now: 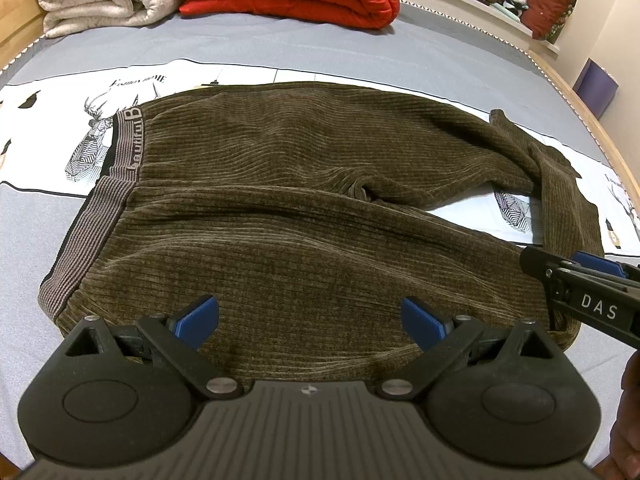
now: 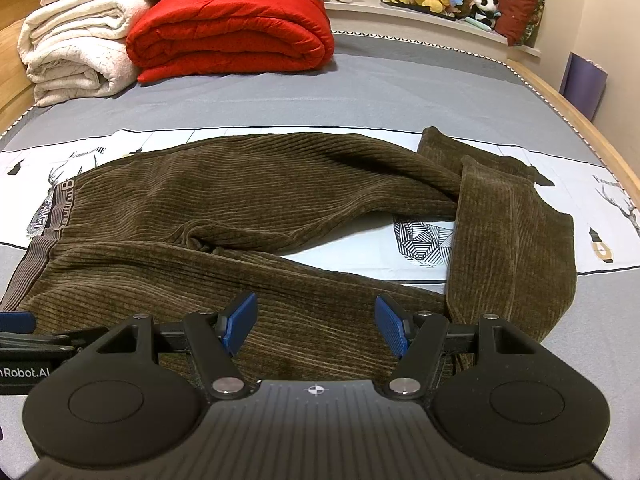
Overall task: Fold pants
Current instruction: 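Move both open grippers over the brown corduroy pants toward the legs, then close the right gripper on the pant leg hem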
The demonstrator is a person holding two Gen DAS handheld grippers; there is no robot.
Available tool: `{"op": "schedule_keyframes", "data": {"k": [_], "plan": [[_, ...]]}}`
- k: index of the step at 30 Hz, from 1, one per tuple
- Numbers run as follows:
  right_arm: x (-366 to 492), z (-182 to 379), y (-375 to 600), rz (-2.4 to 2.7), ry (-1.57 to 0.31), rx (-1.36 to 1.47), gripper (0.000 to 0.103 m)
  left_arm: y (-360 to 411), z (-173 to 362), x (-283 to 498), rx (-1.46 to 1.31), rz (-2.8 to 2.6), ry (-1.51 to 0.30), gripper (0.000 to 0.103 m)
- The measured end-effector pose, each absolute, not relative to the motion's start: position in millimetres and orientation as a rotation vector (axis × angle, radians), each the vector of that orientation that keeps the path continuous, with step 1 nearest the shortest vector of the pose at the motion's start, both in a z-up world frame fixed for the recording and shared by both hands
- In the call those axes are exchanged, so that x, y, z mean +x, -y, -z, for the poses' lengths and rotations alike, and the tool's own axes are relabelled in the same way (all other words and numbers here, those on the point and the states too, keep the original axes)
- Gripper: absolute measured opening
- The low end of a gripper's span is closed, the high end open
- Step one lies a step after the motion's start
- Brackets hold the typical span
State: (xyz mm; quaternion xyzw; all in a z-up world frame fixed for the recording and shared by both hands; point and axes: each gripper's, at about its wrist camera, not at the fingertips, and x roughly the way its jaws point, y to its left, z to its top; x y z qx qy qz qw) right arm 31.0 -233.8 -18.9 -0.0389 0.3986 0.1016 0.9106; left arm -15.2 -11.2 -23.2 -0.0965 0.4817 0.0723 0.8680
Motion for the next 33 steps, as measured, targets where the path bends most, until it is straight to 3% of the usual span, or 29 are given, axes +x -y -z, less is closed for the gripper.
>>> {"op": "schedule_keyframes", "data": {"k": [16, 19, 26, 29, 33], "plan": [[30.9, 18.2, 233.3, -0.214, -0.808, -0.070, 0.067, 9.5, 23.7, -13.5, -0.209, -0.146, -1.008, 0.099], [31.1, 15.9, 234.6, -0.207, -0.790, -0.069, 0.061, 3.0, 20.1, -10.1, -0.220, -0.144, -0.994, 0.098], [42.3, 6.0, 253.8, -0.161, -0.722, 0.001, 0.040, -20.7, 4.4, 8.4, -0.209, -0.110, -0.959, 0.065], [50.3, 5.1, 261.3, -0.143, -0.699, 0.023, 0.037, -38.2, -3.0, 18.9, -0.207, -0.093, -0.929, 0.050], [64.7, 6.0, 270.8, -0.114, -0.682, 0.042, 0.037, -73.1, -11.9, 34.1, -0.256, -0.061, -0.912, 0.045]]}}
